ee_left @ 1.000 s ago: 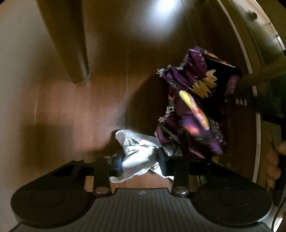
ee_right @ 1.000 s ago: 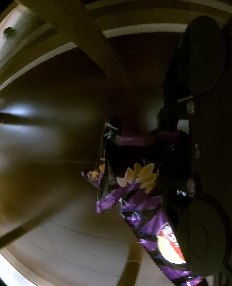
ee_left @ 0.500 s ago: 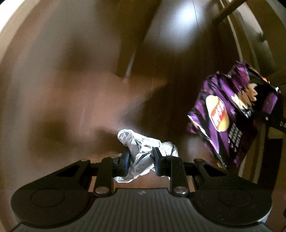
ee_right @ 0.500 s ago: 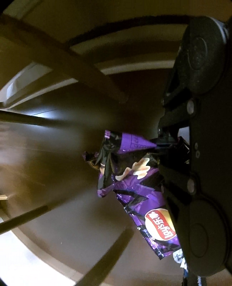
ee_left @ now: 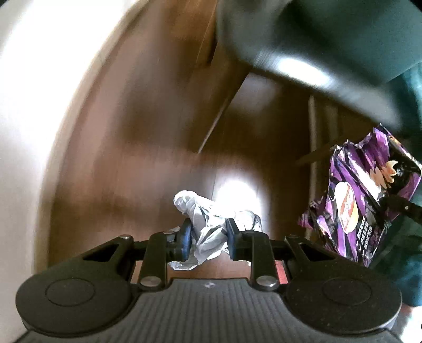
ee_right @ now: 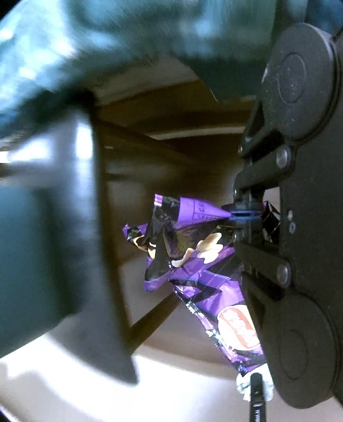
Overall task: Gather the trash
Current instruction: 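Lift the white tissue with left while right carries the purple chip bag to the wastebasket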
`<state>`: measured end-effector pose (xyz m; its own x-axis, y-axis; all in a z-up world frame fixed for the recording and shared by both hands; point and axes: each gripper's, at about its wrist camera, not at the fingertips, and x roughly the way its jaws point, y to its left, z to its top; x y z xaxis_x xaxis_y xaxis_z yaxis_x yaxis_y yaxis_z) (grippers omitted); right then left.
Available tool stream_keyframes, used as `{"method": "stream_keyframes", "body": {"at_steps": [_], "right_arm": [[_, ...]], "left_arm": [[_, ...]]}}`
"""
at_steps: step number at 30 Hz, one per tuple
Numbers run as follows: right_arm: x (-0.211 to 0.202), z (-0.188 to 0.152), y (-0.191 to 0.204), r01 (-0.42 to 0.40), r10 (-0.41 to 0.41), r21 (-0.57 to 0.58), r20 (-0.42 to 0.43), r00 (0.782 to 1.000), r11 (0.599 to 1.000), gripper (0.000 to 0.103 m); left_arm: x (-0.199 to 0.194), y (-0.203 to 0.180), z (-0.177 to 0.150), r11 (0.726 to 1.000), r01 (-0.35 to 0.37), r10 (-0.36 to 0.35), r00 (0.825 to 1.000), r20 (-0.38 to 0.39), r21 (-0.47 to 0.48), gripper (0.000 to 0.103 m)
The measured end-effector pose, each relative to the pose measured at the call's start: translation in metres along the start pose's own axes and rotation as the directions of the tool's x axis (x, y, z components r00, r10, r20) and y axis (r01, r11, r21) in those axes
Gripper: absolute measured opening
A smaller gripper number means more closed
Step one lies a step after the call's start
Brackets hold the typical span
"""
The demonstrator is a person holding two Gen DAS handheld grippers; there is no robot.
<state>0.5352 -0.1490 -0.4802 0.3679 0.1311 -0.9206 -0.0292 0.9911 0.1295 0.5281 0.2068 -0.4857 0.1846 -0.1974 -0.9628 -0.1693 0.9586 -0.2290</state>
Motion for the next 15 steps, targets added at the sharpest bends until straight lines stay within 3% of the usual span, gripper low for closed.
{"method": "stream_keyframes", "body": {"at_steps": [6, 10, 15], "right_arm": [[-0.121, 0.034, 0.016, -0.03, 0.031, -0.006, 0.096, 0.995, 1.0, 0.002], [-0.188, 0.063, 0.03, -0.03, 0.032, -0.018, 0.142, 0.989, 0.999, 0.002], [-0.269, 0.09, 0.041, -0.031, 0.026, 0.016, 0.231, 0.973, 0.999, 0.002]], "left_arm": [[-0.134, -0.02, 0.03, 0.997, 0.028, -0.037, 0.992, 0.12, 0.076, 0.025], [-0.212, -0.036, 0.049, 0.989, 0.052, -0.08, 0.976, 0.205, 0.141, 0.025], [-0.278, -0.058, 0.061, 0.973, 0.064, -0.127, 0.949, 0.287, 0.22, 0.025]]}}
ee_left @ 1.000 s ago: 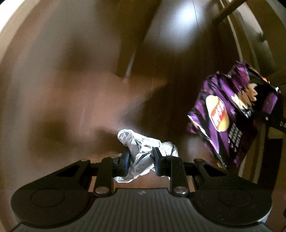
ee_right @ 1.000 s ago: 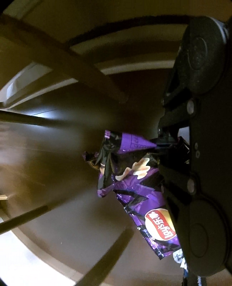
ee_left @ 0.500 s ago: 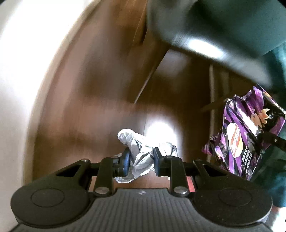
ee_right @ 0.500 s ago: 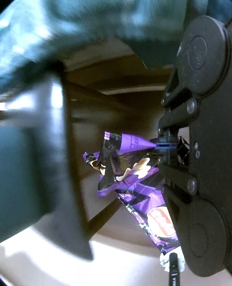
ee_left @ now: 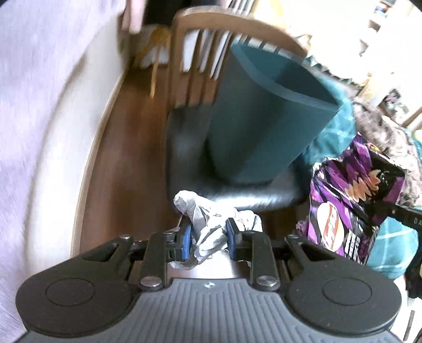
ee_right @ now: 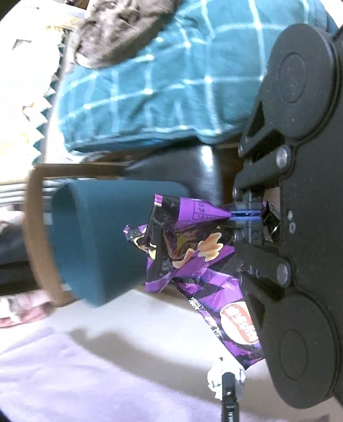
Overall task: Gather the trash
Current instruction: 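Lift the white tissue with left while right carries the purple chip bag to the wastebasket, then open the left gripper into the wastebasket while right releases the chip bag inside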
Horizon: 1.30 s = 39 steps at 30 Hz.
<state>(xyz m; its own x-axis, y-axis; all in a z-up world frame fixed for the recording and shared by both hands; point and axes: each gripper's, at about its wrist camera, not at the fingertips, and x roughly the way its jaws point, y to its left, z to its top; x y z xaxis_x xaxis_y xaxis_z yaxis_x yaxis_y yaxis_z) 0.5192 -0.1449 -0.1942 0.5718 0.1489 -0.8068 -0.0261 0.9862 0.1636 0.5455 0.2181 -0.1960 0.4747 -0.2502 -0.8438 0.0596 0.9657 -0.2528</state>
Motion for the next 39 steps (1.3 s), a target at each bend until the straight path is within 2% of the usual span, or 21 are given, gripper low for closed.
{"method": "stream_keyframes", "body": {"at_steps": [5, 10, 15, 18, 23, 29, 33, 39], "right_arm": [[-0.042, 0.041, 0.01, 0.019, -0.02, 0.013, 0.092, 0.996, 1.0, 0.002], [-0.058, 0.083, 0.01, 0.032, -0.034, 0.013, 0.186, 0.982, 0.999, 0.002], [-0.04, 0.129, -0.005, 0.041, -0.041, 0.002, 0.239, 0.97, 0.999, 0.002], [-0.019, 0.162, -0.02, 0.032, -0.03, -0.006, 0.251, 0.968, 0.999, 0.002], [0.022, 0.219, -0.047, 0.045, -0.027, -0.062, 0.262, 0.965, 0.997, 0.002], [0.075, 0.269, -0.057, 0.057, -0.006, -0.221, 0.227, 0.974, 0.974, 0.002], [0.106, 0.275, -0.046, 0.063, 0.01, -0.358, 0.197, 0.98, 0.932, 0.002], [0.14, 0.259, -0.023, 0.016, 0.065, -0.531, 0.133, 0.989, 0.847, 0.004]], "left_arm": [[-0.045, -0.02, 0.036, 0.999, 0.009, -0.011, 0.997, 0.078, 0.032, 0.025], [-0.074, -0.045, 0.083, 0.994, -0.012, -0.005, 0.987, 0.161, 0.107, 0.025], [-0.063, -0.073, 0.135, 0.984, -0.071, 0.031, 0.971, 0.238, 0.162, 0.025], [-0.036, -0.082, 0.174, 0.983, -0.11, 0.072, 0.966, 0.248, 0.146, 0.025], [0.01, -0.092, 0.228, 0.977, -0.18, 0.151, 0.962, 0.227, 0.113, 0.025], [0.047, -0.117, 0.252, 0.965, -0.22, 0.194, 0.964, 0.181, 0.139, 0.026], [0.08, -0.137, 0.255, 0.957, -0.23, 0.212, 0.97, 0.118, 0.179, 0.025], [0.137, -0.159, 0.252, 0.936, -0.248, 0.254, 0.967, 0.009, 0.248, 0.026]]}}
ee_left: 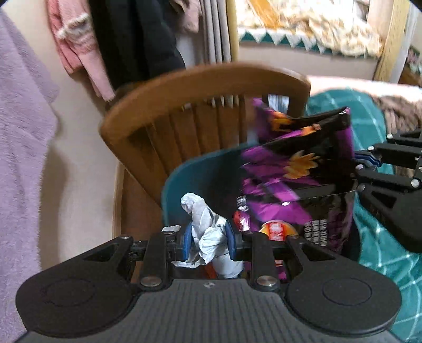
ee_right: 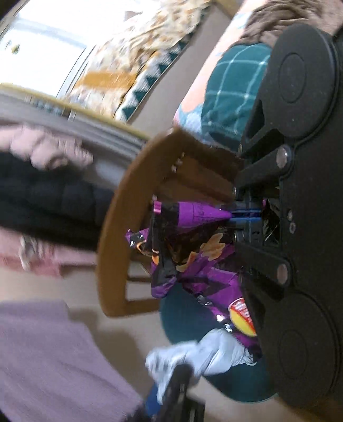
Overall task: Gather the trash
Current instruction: 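Open the left gripper into the wastebasket while right releases the chip bag inside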
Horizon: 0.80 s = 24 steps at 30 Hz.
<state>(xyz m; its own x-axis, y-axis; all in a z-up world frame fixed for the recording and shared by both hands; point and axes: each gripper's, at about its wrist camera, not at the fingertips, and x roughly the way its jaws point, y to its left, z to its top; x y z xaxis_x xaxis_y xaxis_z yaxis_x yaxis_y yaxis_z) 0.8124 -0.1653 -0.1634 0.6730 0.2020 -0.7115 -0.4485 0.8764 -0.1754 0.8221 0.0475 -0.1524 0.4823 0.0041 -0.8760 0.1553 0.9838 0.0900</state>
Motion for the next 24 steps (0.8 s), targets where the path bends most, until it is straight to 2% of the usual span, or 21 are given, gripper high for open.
{"method": "stream_keyframes", "body": {"at_steps": [4, 8, 15, 21, 22, 24], "right_arm": [[0.015, -0.007, 0.018, -0.067, 0.065, -0.084, -0.031, 0.997, 0.994, 0.006], [0.028, -0.013, 0.03, -0.116, 0.106, -0.149, -0.073, 0.992, 0.982, 0.009], [0.047, -0.015, 0.027, -0.173, 0.154, -0.119, -0.152, 0.976, 0.978, 0.013], [0.05, -0.02, 0.021, -0.207, 0.186, -0.087, -0.198, 0.962, 0.975, 0.029], [0.051, -0.021, 0.019, -0.212, 0.192, -0.078, -0.205, 0.96, 0.974, 0.031], [0.051, -0.022, 0.018, -0.218, 0.199, -0.069, -0.211, 0.957, 0.974, 0.032]], "left_arm": [[0.035, -0.013, -0.001, 1.0, 0.009, -0.008, 0.996, -0.093, 0.014, 0.026], [0.061, -0.024, -0.003, 0.999, 0.01, -0.004, 0.988, -0.154, 0.037, 0.026], [0.092, -0.039, -0.003, 0.998, 0.004, 0.01, 0.974, -0.226, 0.061, 0.026], [0.102, -0.037, -0.004, 1.0, 0.008, -0.006, 0.964, -0.266, 0.006, 0.027], [0.103, -0.036, -0.005, 1.0, 0.004, -0.004, 0.964, -0.267, 0.0, 0.03], [0.103, -0.035, -0.006, 1.0, 0.009, -0.013, 0.964, -0.265, -0.014, 0.044]]}}
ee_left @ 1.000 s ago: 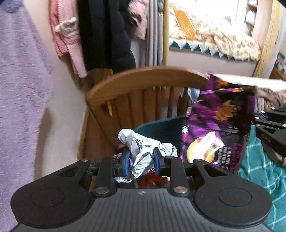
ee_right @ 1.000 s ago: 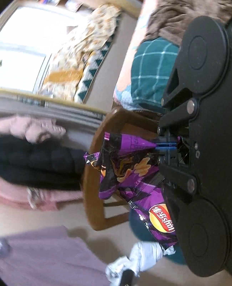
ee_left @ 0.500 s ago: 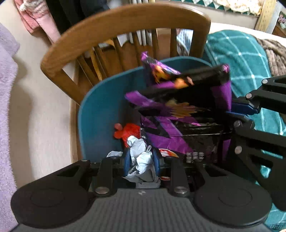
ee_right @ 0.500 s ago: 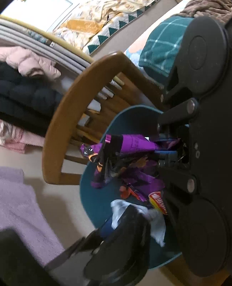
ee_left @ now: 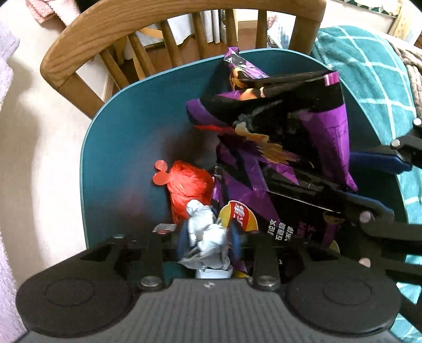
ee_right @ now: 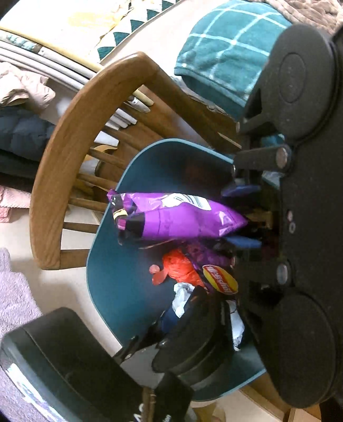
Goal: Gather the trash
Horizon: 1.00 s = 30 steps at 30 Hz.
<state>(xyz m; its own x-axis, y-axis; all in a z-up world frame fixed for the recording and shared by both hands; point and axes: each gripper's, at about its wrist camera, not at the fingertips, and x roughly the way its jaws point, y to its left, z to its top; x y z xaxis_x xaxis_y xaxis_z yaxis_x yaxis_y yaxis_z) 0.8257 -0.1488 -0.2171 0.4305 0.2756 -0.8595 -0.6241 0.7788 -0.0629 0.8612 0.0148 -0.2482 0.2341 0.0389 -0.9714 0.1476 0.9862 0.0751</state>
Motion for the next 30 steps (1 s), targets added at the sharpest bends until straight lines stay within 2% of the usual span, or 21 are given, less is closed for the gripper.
{"method": "stream_keyframes", "body": {"at_steps": [1, 2, 5, 12, 16, 19, 24, 30], "right_arm": [[-0.001, 0.0, 0.0, -0.004, 0.004, -0.001, -0.001, 1.0, 1.0, 0.033], [-0.003, -0.001, 0.001, -0.003, 0.003, -0.002, -0.001, 1.0, 1.0, 0.036], [-0.01, -0.002, 0.004, -0.004, 0.004, -0.003, 0.009, 1.0, 1.0, 0.047], [-0.031, -0.007, 0.005, -0.015, 0.014, 0.029, 0.035, 0.999, 0.999, 0.055], [-0.047, -0.01, 0.01, -0.017, 0.014, 0.051, 0.057, 0.998, 0.999, 0.063], [-0.059, -0.011, 0.013, -0.017, 0.011, 0.073, 0.075, 0.997, 0.997, 0.064], [-0.088, -0.014, 0.021, -0.013, -0.003, 0.129, 0.124, 0.992, 0.992, 0.07], [-0.131, -0.022, 0.034, -0.018, -0.029, 0.222, 0.203, 0.979, 0.975, 0.078]], "left_arm": [[-0.001, 0.0, -0.002, 1.0, 0.01, -0.01, 1.0, 0.006, -0.007, 0.058], [-0.004, 0.001, -0.004, 1.0, 0.016, -0.015, 1.0, 0.018, -0.011, 0.064], [-0.016, 0.002, -0.009, 1.0, 0.027, -0.026, 0.999, 0.043, -0.014, 0.064], [-0.045, 0.011, -0.025, 0.998, 0.048, -0.044, 0.993, 0.111, -0.034, 0.064], [-0.065, 0.015, -0.039, 0.998, 0.053, -0.047, 0.985, 0.167, -0.033, 0.064], [-0.08, 0.022, -0.049, 0.998, 0.055, -0.047, 0.976, 0.212, -0.032, 0.064], [-0.113, 0.033, -0.068, 0.997, 0.081, -0.072, 0.955, 0.289, -0.02, 0.064], [-0.158, 0.045, -0.096, 0.994, 0.11, -0.102, 0.916, 0.388, 0.003, 0.064]]}}
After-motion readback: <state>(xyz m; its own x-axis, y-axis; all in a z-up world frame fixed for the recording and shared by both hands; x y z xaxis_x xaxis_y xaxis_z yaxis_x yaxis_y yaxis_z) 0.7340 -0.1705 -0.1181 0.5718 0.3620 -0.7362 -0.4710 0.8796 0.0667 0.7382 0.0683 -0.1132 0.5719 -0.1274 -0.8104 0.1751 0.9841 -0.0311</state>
